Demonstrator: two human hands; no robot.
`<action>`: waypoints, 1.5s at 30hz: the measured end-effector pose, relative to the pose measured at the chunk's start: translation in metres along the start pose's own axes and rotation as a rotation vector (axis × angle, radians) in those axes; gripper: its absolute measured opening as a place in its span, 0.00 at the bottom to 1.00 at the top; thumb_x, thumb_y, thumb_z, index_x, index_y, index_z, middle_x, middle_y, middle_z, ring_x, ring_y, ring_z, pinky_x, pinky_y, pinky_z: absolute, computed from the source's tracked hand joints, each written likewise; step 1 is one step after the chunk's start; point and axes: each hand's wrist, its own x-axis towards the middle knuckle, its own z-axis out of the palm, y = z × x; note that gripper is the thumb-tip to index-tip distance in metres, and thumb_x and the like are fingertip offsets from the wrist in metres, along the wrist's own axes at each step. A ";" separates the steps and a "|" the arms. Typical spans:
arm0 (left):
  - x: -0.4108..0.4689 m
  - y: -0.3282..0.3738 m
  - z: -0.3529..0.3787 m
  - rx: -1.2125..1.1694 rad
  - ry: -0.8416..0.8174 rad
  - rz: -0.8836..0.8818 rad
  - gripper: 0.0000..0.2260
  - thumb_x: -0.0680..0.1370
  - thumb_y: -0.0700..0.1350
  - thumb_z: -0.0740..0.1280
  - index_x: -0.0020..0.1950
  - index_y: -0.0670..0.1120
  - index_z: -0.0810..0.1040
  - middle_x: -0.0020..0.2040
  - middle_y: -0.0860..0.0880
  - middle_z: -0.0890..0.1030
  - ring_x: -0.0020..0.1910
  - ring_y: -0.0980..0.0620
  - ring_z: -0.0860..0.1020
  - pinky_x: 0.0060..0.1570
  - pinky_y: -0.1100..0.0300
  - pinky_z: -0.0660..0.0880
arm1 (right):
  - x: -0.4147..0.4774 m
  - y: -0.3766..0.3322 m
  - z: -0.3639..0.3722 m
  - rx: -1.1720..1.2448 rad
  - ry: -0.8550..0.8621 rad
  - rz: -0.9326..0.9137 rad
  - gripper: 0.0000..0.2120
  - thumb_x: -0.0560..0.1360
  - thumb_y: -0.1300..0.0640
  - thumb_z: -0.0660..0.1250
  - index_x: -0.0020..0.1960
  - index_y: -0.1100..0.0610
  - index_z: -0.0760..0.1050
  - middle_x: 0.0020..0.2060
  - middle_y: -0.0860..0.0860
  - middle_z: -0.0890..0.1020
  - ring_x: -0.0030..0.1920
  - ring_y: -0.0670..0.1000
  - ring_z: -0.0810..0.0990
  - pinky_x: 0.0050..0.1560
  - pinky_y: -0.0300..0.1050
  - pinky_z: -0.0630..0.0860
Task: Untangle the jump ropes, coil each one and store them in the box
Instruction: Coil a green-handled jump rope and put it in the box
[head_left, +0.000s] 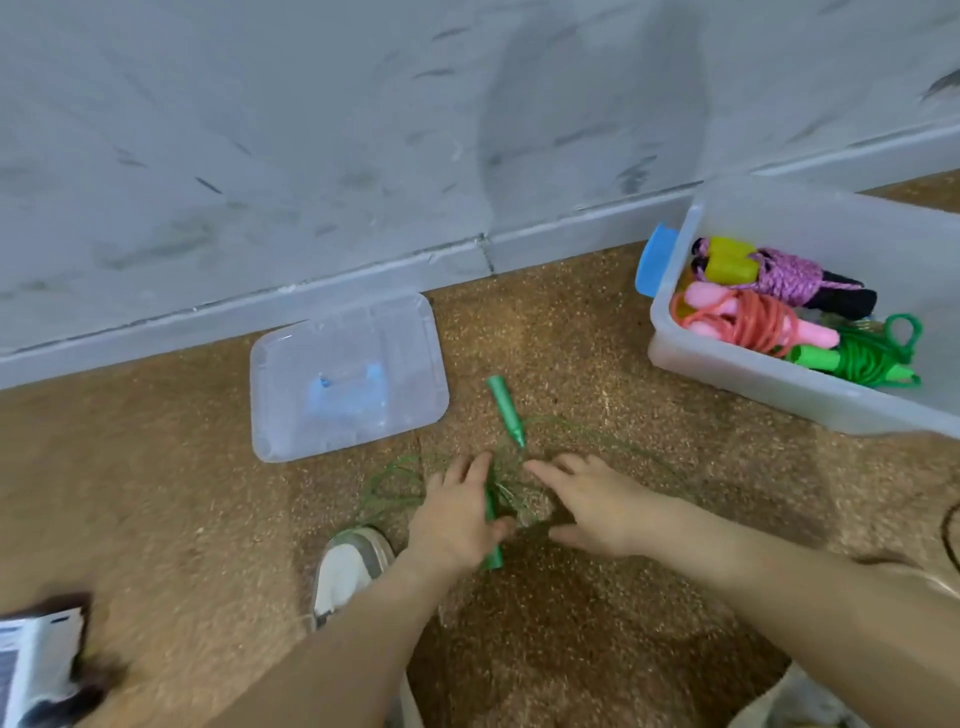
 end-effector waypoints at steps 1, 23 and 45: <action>-0.002 0.000 0.007 0.008 -0.019 -0.019 0.40 0.73 0.54 0.71 0.77 0.51 0.51 0.76 0.47 0.58 0.71 0.41 0.62 0.68 0.46 0.66 | 0.000 -0.002 0.008 -0.062 -0.020 0.005 0.39 0.77 0.49 0.66 0.78 0.46 0.45 0.75 0.51 0.55 0.74 0.58 0.57 0.70 0.57 0.64; -0.170 0.025 -0.303 0.113 0.345 0.223 0.12 0.74 0.49 0.71 0.56 0.48 0.83 0.50 0.48 0.84 0.50 0.49 0.80 0.48 0.60 0.74 | -0.176 -0.175 -0.230 -0.106 0.367 -0.085 0.06 0.76 0.51 0.68 0.50 0.51 0.82 0.32 0.48 0.82 0.32 0.43 0.76 0.31 0.31 0.67; -0.303 0.046 -0.346 -1.265 0.543 0.612 0.07 0.76 0.35 0.64 0.45 0.43 0.81 0.24 0.52 0.65 0.23 0.55 0.58 0.22 0.66 0.53 | -0.271 -0.268 -0.206 0.887 0.550 -0.367 0.16 0.72 0.68 0.69 0.50 0.54 0.68 0.41 0.50 0.75 0.27 0.45 0.66 0.25 0.38 0.57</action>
